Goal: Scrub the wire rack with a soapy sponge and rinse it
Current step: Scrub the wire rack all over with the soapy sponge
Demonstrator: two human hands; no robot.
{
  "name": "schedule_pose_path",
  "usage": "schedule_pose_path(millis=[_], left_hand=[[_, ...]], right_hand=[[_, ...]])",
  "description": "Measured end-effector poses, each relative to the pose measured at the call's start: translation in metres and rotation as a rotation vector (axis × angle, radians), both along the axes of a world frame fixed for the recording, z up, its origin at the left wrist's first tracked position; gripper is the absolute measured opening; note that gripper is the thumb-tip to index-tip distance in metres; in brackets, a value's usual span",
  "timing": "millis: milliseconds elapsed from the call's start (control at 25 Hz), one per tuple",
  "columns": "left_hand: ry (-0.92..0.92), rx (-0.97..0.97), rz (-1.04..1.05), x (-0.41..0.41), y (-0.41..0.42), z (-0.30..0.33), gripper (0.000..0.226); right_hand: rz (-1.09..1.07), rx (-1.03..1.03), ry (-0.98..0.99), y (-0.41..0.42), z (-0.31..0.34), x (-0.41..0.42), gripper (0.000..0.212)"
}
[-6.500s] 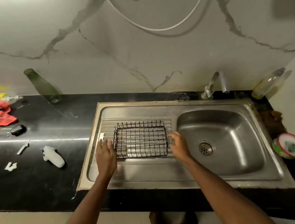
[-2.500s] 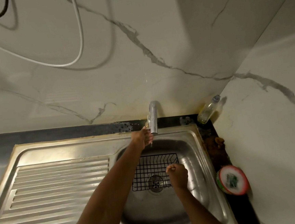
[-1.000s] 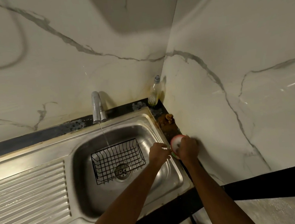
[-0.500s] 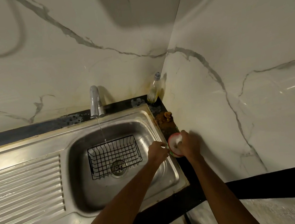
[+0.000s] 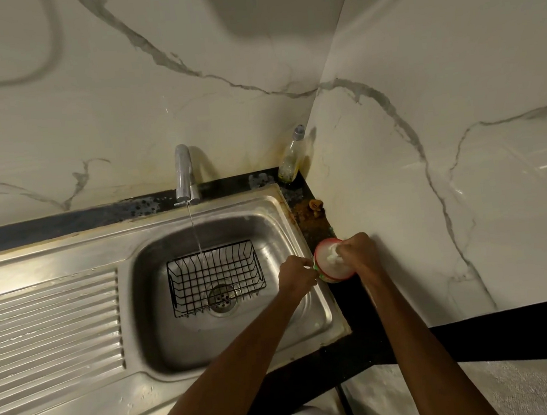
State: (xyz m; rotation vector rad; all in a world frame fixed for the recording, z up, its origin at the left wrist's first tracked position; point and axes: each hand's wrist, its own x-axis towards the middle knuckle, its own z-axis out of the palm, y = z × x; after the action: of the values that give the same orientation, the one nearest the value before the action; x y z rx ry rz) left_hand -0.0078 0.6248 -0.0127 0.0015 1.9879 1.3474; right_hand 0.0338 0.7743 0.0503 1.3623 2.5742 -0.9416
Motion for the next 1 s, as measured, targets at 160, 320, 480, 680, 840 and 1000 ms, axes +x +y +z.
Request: schedule_pose_path(millis=[160, 320, 480, 680, 840, 1000], left_hand=[[-0.014, 0.004, 0.018, 0.004, 0.000, 0.000, 0.035], [-0.060, 0.038, 0.042, 0.008, -0.001, -0.003, 0.038], [-0.070, 0.052, 0.016, 0.009, 0.000, -0.010, 0.051], [-0.059, 0.028, -0.032, 0.012, 0.003, -0.018, 0.058], [-0.060, 0.050, -0.042, 0.011, 0.007, -0.025, 0.067], [-0.080, 0.083, -0.032, 0.010, 0.003, -0.022, 0.060]], right_hand=[[0.137, 0.198, 0.095, -0.001, 0.003, 0.004, 0.014], [0.168, 0.214, 0.198, -0.006, 0.005, 0.004, 0.020], [0.169, 0.122, 0.153, -0.006, 0.010, 0.008, 0.040], [0.176, 0.216, 0.069, -0.006, 0.005, 0.006, 0.028], [0.148, 0.232, 0.097, -0.008, 0.003, 0.005, 0.021], [0.055, 0.240, 0.265, -0.011, 0.008, 0.004, 0.027]])
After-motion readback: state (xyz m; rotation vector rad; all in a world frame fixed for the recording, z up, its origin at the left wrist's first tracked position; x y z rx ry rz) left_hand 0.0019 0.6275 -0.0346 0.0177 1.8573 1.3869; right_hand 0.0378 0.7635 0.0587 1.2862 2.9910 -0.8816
